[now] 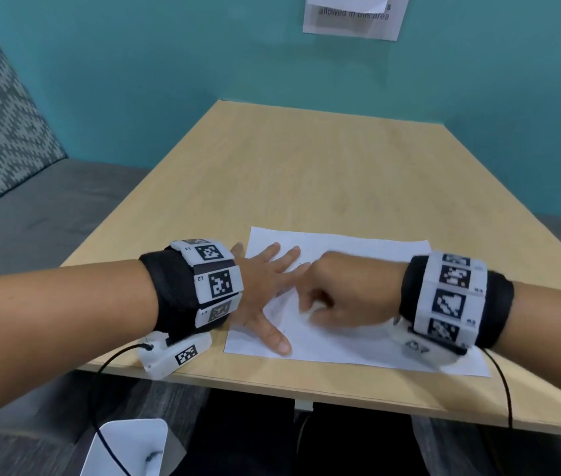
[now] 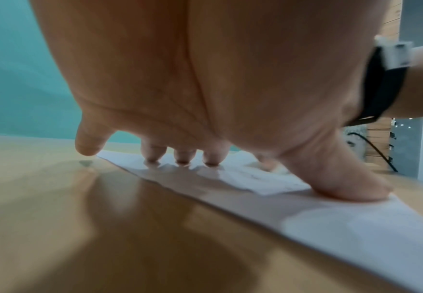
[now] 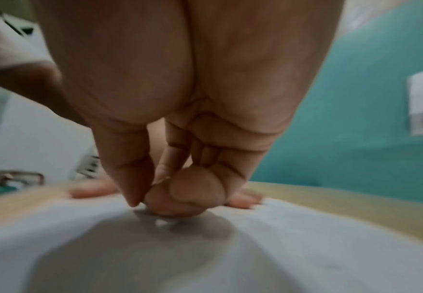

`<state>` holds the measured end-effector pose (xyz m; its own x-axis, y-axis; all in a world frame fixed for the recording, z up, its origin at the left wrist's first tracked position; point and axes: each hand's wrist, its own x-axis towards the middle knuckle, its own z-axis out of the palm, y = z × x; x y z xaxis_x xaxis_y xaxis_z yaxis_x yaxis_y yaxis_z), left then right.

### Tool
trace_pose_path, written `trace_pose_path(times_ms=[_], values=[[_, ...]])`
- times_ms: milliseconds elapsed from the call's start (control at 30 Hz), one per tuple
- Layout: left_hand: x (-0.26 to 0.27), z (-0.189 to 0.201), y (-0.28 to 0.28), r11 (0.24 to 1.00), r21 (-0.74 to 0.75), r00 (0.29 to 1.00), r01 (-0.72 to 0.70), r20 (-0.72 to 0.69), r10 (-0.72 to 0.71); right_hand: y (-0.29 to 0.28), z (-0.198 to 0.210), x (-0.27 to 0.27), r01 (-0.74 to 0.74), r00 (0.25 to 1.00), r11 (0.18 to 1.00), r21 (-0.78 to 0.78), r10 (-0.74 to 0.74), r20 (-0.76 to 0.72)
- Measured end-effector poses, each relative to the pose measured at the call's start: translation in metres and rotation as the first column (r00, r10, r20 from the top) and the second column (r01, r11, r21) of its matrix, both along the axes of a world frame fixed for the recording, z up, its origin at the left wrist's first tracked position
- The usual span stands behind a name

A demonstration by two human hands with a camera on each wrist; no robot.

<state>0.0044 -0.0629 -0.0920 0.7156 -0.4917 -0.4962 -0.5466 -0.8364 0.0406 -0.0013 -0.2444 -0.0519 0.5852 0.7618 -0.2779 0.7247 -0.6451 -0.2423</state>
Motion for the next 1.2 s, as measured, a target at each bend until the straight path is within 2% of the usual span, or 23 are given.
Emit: trace_pose_path(times_ms=[100,200,267,367,400,533,700,833,1000,1067,1200], values=[[-0.001,0.000,-0.001,1.000,-0.003,1.000,-0.014,0.001,0.014,-0.009,-0.001,0.017,0.102,0.993,0.995,0.014,-0.103,0.056],[0.000,-0.001,0.001,1.000,-0.003,1.000,0.006,-0.002,-0.006,0.005,0.000,-0.014,-0.026,0.999,1.000,0.006,0.027,-0.033],[0.001,-0.001,0.001,1.000,0.000,1.000,0.007,-0.002,-0.007,0.003,0.002,-0.011,-0.052,0.998,0.999,-0.016,0.052,-0.042],[0.000,0.001,0.000,1.000,0.011,1.000,-0.008,-0.008,0.008,-0.010,0.004,0.019,0.091,0.994,0.996,-0.001,-0.091,0.060],[0.000,0.001,0.000,1.000,0.007,1.000,-0.009,-0.006,0.009,-0.010,0.003,0.018,0.093,0.993,0.996,0.002,-0.093,0.072],[-0.001,0.002,0.000,1.000,-0.002,1.000,0.000,-0.004,0.000,0.009,-0.001,-0.023,-0.092,0.994,0.996,0.012,0.093,-0.059],[-0.001,0.002,0.000,1.000,-0.001,1.000,-0.013,-0.002,0.013,-0.009,0.002,0.010,0.059,0.996,0.998,0.011,-0.060,0.063],[0.000,0.000,0.000,1.000,-0.015,1.000,-0.004,-0.001,0.004,0.003,-0.002,-0.019,-0.053,0.997,0.999,0.009,0.053,-0.057],[0.000,0.001,0.000,1.000,0.007,1.000,-0.001,0.025,0.001,-0.016,-0.001,0.018,0.109,0.993,0.994,0.031,-0.110,0.031],[0.001,0.003,-0.006,0.999,-0.006,0.999,0.032,0.037,-0.032,-0.016,-0.005,0.020,0.083,0.995,0.995,0.048,-0.085,0.042],[0.003,-0.002,-0.017,0.990,-0.130,0.998,0.062,-0.001,-0.062,-0.017,-0.004,0.014,0.097,0.994,0.994,0.045,-0.099,0.052]])
